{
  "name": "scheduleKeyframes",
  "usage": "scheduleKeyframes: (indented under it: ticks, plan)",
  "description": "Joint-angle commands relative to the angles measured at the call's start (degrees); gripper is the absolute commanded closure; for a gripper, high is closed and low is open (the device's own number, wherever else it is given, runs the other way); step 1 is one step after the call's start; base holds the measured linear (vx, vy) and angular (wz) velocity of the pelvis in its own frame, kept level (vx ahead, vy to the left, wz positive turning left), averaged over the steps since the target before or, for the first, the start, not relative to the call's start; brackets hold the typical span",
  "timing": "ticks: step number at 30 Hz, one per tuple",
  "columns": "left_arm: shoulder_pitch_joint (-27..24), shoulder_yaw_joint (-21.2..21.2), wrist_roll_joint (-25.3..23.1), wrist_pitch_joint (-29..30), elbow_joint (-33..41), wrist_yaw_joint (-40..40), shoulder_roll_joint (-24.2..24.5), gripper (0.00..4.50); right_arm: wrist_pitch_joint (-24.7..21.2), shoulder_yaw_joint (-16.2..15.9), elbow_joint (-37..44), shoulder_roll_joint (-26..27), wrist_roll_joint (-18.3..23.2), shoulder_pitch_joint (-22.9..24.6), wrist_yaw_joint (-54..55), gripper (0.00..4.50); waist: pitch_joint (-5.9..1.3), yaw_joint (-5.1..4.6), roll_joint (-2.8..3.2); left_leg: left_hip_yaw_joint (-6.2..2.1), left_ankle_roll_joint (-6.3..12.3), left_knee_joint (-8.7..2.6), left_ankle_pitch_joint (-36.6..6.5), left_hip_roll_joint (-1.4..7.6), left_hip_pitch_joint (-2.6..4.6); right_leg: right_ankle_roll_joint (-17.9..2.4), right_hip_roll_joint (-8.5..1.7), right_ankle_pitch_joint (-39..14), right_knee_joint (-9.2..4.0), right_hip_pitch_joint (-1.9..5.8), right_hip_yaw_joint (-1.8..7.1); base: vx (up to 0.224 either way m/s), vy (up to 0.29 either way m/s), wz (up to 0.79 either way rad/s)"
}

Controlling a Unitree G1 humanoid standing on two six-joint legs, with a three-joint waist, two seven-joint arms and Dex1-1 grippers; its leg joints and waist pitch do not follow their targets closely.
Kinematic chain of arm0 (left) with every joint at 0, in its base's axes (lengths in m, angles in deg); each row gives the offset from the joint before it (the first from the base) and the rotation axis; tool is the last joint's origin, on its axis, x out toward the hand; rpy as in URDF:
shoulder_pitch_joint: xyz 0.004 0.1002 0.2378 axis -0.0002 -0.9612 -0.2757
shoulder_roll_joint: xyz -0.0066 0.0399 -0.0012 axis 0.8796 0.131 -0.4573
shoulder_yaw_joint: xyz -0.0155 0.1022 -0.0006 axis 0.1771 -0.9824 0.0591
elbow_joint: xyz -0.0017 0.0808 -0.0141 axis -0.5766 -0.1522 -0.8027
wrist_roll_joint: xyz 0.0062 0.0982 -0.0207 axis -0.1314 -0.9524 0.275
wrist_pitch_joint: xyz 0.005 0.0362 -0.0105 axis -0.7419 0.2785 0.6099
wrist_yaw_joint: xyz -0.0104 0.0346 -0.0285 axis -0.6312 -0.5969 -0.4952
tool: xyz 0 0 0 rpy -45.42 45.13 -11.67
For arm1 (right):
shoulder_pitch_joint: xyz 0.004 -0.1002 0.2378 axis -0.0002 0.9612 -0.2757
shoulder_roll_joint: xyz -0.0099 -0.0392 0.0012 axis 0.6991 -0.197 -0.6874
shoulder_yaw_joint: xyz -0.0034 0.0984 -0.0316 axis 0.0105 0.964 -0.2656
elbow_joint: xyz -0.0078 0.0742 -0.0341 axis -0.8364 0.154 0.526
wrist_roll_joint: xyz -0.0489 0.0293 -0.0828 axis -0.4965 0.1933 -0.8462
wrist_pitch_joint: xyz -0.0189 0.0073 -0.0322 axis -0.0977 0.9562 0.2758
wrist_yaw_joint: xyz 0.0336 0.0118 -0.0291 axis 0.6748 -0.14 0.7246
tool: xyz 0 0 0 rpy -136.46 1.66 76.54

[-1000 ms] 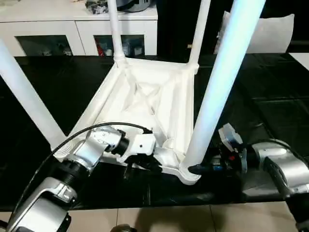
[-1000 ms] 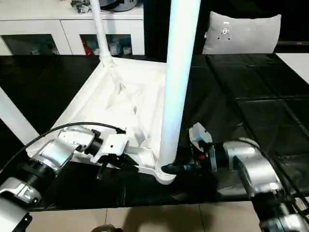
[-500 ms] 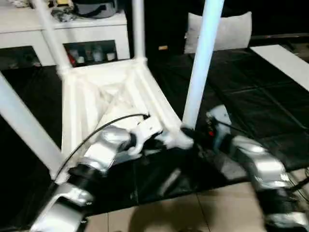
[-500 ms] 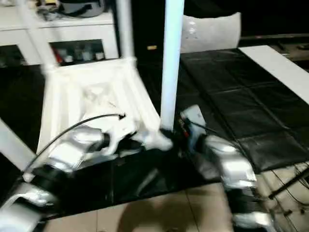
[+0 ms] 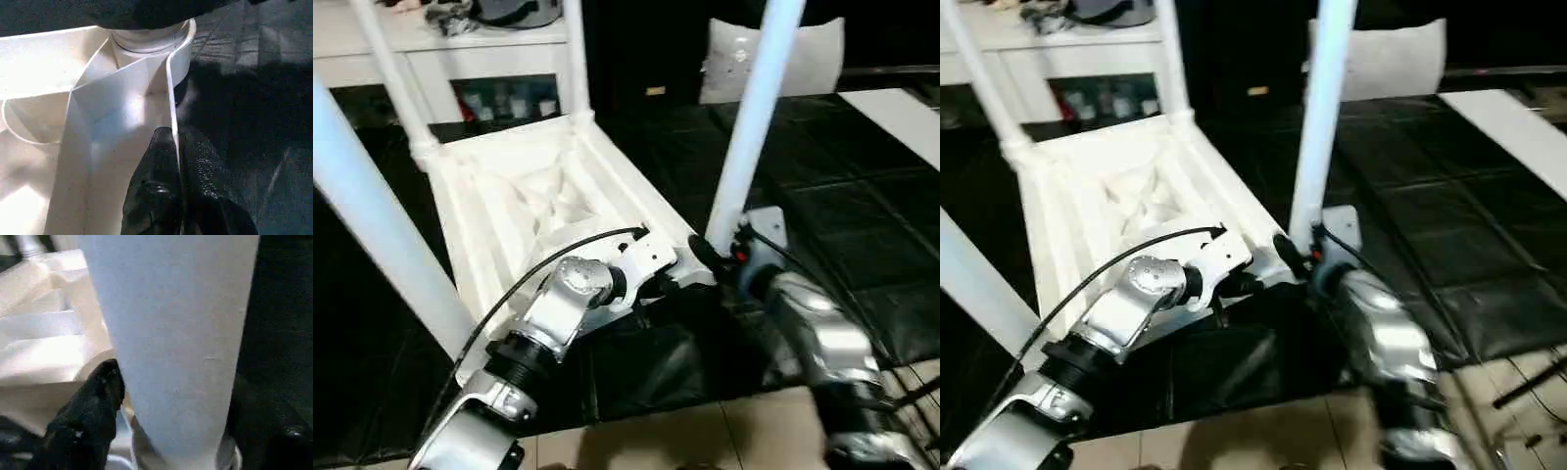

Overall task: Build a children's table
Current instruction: Rotate leg to tighten

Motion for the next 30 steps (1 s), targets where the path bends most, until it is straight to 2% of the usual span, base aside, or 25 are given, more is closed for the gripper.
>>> scheduleKeyframes:
  ticks: [1, 4, 5, 8, 9, 10, 11, 12, 13, 14, 16, 17, 18, 19, 20, 21, 24, 26, 30]
  plan:
    - [0.84, -0.83, 0.43, -1.91, 0.5, 2.41, 0.48, 4.5, -0.23, -1.42, 1.41, -0.31, 1.85, 0.73, -4.15, 0.88, -3.59, 0.41, -0.45, -1.61, 5.3, -3.5, -7.65, 3.3, 0.21, -12.15, -4.52, -8.08, -3.73, 2.98, 2.8, 0.0, 0.0, 0.0]
    - [1.06, -1.16, 1.2, -6.67, -1.13, 7.57, 4.15, 4.5, 1.15, -2.81, 4.08, -6.99, 3.77, 1.98, -15.5, 0.63, -3.51, 0.84, -0.4, -1.6, 5.62, -3.45, -8.43, 3.36, 0.35, -12.02, -4.41, -9.83, -3.9, 2.96, 2.66, 0.0, 0.0, 0.0]
    - [1.06, -1.16, 1.2, -6.67, -1.13, 7.57, 4.15, 4.5, 1.15, -2.81, 4.08, -6.99, 3.77, 1.98, -15.5, 0.53, -3.39, 0.94, -0.28, -1.59, 5.62, -3.54, -9.07, 3.39, 0.31, -11.74, -4.4, -10.95, -3.95, 2.86, 2.68, 0.0, 0.0, 0.0]
    - [1.23, -2.59, 1.76, -10.74, -2.14, 13.02, 7.36, 4.5, 2.74, -3.78, 3.29, -11.5, 3.8, 1.61, -22.25, 0.24, -3.4, 1.23, -0.21, -1.62, 4.95, -3.61, -9.9, 3.51, 0.5, -11.38, -4.53, -12.83, -4.11, 2.75, 2.71, 0.0, 0.0, 0.0]
    - [1.29, -3.11, 1.82, -12.01, -2.36, 15.08, 8.45, 4.5, 3.93, -4.3, 2.62, -12.88, 3.46, 1.27, -24.41, 0.24, -3.41, 1.38, 0.05, -1.63, 4.65, -3.61, -10.28, 3.57, 0.61, -11.34, -4.48, -13.11, -4.15, 2.63, 2.69, 0.0, 0.0, 0.0]
    - [1.29, -3.11, 1.82, -12.01, -2.36, 15.08, 8.45, 4.5, 3.93, -4.3, 2.62, -12.88, 3.46, 1.27, -24.41, 0.13, -3.42, 1.48, 0.0, -1.6, 4.52, -3.6, -10.33, 3.59, 0.65, -11.4, -4.5, -12.98, -4.12, 2.6, 2.72, 0.0, 0.0, 0.0]
    - [1.51, -4.28, 1.87, -15.39, -2.95, 19.22, 10.58, 4.5, 4.86, -5.48, 2.12, -15.57, 3.95, 0.93, -30.36, 0.13, -3.4, 1.58, -0.04, -1.52, 4.35, -3.62, -10.08, 3.63, 0.71, -11.76, -4.44, -12.18, -3.99, 2.55, 2.78, 0.0, 0.0, 0.0]
    - [1.64, -4.76, 1.86, -16.77, -3.23, 20.85, 11.39, 4.5, 4.94, -6.0, 2.11, -16.63, 4.39, 0.87, -33.13, 0.13, -3.52, 1.82, 0.09, -1.63, 4.56, -3.53, -10.26, 3.58, 0.71, -11.98, -4.49, -12.09, -3.95, 2.65, 2.61, 0.0, 0.0, 0.0]
    - [1.83, -5.14, 1.71, -17.77, -3.57, 21.96, 12.02, 4.5, 5.09, -6.63, 2.18, -17.66, 4.79, 0.85, -35.64, 0.13, -3.57, 1.98, -0.14, -1.5, 4.98, -3.47, -9.63, 3.69, 0.59, -12.04, -4.33, -10.49, -3.7, 2.79, 2.66, 0.0, 0.0, 0.0]
    - [1.96, -5.33, 1.59, -18.23, -3.78, 22.49, 12.34, 4.5, 5.21, -7.02, 2.22, -18.24, 5.0, 0.84, -37.02, 0.13, -3.62, 2.22, 0.03, -1.49, 5.42, -3.38, -9.1, 3.78, 0.55, -12.52, -4.38, -9.11, -3.4, 2.81, 2.63, 0.0, 0.0, 0.0]
    - [2.19, -6.2, 1.48, -20.69, -4.26, 25.27, 13.6, 4.5, 6.4, -8.4, 2.09, -19.62, 4.7, 0.63, -40.3, 0.41, -3.65, 2.6, 0.0, -1.43, 5.73, -3.31, -8.5, 3.87, 0.63, -13.03, -4.49, -8.11, -3.31, 2.67, 2.64, 0.0, 0.0, 0.0]
    - [2.25, -6.71, 1.52, -21.92, -4.38, 26.9, 14.23, 4.5, 7.2, -9.0, 1.81, -20.06, 4.43, 0.42, -41.7, 0.49, -3.66, 2.86, -0.31, -1.33, 5.76, -3.3, -8.43, 3.89, 0.7, -13.12, -4.5, -8.49, -3.32, 2.62, 2.66, 0.0, 0.0, 0.0]
    - [2.25, -6.71, 1.52, -21.92, -4.38, 26.9, 14.23, 4.5, 7.2, -9.0, 1.81, -20.06, 4.43, 0.42, -41.7, 0.53, -3.69, 3.1, -0.18, -1.41, 5.66, -3.28, -8.35, 3.93, 0.74, -13.24, -4.64, -8.76, -3.23, 2.6, 2.65, 0.0, 0.0, 0.0]
    - [2.2, -7.66, 1.96, -23.47, -4.33, 30.41, 15.36, 4.5, 7.66, -10.44, 1.21, -20.84, 4.32, -0.03, -44.67, 0.53, -3.72, 3.27, -0.18, -1.45, 5.44, -3.31, -8.1, 3.96, 0.64, -13.4, -4.67, -8.78, -3.13, 2.69, 2.64, 0.0, 0.0, 0.0]
    - [2.16, -7.87, 2.08, -23.7, -4.22, 31.16, 15.57, 4.5, 7.75, -10.73, 1.1, -20.98, 4.33, -0.1, -45.26, 0.83, -3.73, 3.3, -0.14, -1.42, 5.41, -3.31, -8.03, 3.96, 0.67, -13.49, -4.63, -8.69, -3.11, 2.67, 2.63, 0.0, 0.0, 0.0]
    - [2.15, -8.26, 2.28, -24.29, -4.15, 32.46, 15.95, 4.5, 8.0, -11.2, 0.77, -21.18, 4.39, -0.26, -46.39, 0.83, -3.68, 3.42, -0.43, -1.38, 5.36, -3.31, -8.21, 4.0, 0.69, -13.51, -4.66, -8.99, -3.06, 2.64, 2.68, 0.0, 0.0, 0.0]
    - [2.23, -8.84, 2.98, -25.56, -4.15, 35.06, 16.34, 4.5, 8.15, -11.66, -0.2, -20.59, 5.1, -0.82, -48.04, 0.98, -3.68, 3.64, -0.29, -1.37, 5.16, -3.34, -8.12, 4.06, 0.77, -13.45, -4.66, -9.39, -3.06, 2.52, 2.71, 0.0, 0.0, 0.0]
    - [2.16, -9.04, 3.25, -25.7, -3.99, 35.93, 16.38, 4.5, 8.09, -11.95, -0.41, -20.26, 5.27, -0.9, -48.46, 1.28, -3.61, 3.81, -0.41, -1.29, 4.78, -3.33, -8.86, 4.01, 0.8, -13.26, -4.71, -10.94, -3.17, 2.44, 2.78, 0.0, 0.0, 0.0]
    - [1.99, -9.87, 2.88, -26.63, -4.27, 37.12, 16.29, 4.5, 8.53, -12.68, -1.21, -19.24, 5.43, -0.87, -48.76, 1.54, -3.54, 4.08, -0.45, -1.34, 4.05, -3.39, -9.7, 3.99, 0.75, -12.57, -4.77, -13.13, -3.31, 2.4, 2.82, 0.0, 0.0, 0.0]
